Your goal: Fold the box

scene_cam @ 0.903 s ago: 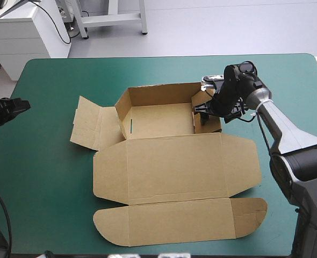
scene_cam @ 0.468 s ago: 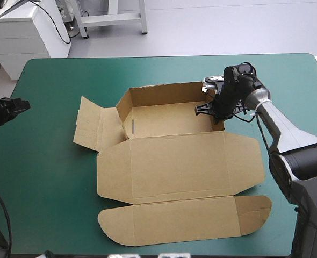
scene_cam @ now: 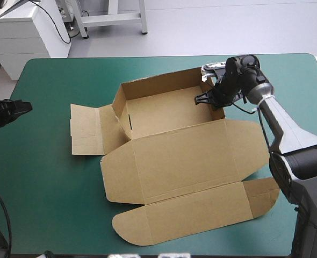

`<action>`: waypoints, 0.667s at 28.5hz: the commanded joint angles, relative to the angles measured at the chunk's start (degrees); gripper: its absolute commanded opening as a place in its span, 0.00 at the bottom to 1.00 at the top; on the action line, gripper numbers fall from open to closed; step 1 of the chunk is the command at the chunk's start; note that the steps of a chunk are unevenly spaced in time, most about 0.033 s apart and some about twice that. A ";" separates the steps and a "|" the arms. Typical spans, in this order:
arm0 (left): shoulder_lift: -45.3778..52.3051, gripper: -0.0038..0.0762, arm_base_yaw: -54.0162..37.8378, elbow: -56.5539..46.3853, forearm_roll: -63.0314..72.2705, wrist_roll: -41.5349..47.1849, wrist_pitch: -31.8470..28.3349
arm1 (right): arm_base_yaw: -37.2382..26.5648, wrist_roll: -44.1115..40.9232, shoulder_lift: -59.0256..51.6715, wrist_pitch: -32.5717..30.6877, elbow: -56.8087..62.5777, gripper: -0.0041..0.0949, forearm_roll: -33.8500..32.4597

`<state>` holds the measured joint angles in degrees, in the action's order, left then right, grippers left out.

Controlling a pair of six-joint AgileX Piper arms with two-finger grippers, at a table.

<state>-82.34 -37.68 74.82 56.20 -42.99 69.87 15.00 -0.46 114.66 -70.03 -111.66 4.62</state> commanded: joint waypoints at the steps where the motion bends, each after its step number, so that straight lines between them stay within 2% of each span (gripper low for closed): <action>1: 2.22 0.04 -0.14 1.41 4.37 -0.16 -1.52 | -1.90 2.42 -3.75 -1.33 -5.84 0.02 0.74; 8: 1.65 0.04 -0.14 1.41 4.30 -0.57 -7.74 | -2.73 3.61 -12.46 -1.33 -6.26 0.02 2.47; 19: -7.17 0.04 -0.14 1.41 6.70 -0.57 -10.23 | -2.73 5.95 -26.65 -1.33 -6.26 0.02 3.07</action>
<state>-89.54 -37.68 74.82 57.44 -43.43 60.73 12.68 4.92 93.27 -71.61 -115.94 5.98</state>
